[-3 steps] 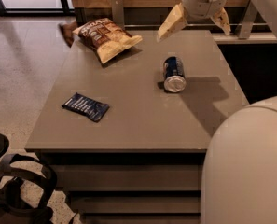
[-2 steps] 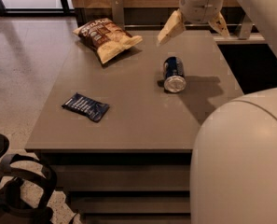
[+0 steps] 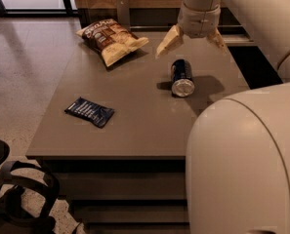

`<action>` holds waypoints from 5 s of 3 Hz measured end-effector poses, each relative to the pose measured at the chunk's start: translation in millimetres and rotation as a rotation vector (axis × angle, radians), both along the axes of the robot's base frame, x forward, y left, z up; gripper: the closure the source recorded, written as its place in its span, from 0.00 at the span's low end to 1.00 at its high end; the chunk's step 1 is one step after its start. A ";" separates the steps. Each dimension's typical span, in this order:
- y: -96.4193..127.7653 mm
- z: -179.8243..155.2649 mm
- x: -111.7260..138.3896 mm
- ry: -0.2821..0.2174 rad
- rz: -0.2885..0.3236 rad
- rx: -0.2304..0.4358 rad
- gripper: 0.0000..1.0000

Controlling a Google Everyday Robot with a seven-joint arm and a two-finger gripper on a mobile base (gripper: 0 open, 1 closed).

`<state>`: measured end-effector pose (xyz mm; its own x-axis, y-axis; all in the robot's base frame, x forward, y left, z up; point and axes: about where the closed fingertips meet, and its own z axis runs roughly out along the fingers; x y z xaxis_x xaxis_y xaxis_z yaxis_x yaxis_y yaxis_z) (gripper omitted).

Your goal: Place pepsi can upright

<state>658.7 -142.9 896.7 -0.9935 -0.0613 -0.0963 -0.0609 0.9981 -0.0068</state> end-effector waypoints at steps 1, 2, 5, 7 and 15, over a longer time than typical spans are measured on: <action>7.3 -13.8 -3.8 0.036 0.000 0.029 0.00; 9.3 -27.3 -9.2 0.071 -0.020 0.046 0.00; 6.8 -46.2 -3.0 0.020 -0.069 0.075 0.00; 10.9 -56.4 2.1 0.005 0.014 0.070 0.00; -15.9 -26.0 11.7 -0.152 0.027 0.104 1.00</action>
Offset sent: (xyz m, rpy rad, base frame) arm -0.0464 0.0012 -0.0383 0.0352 0.2188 -0.0545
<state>670.3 -158.8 870.7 -0.9652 -0.0694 -0.2520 -0.0936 0.9919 0.0853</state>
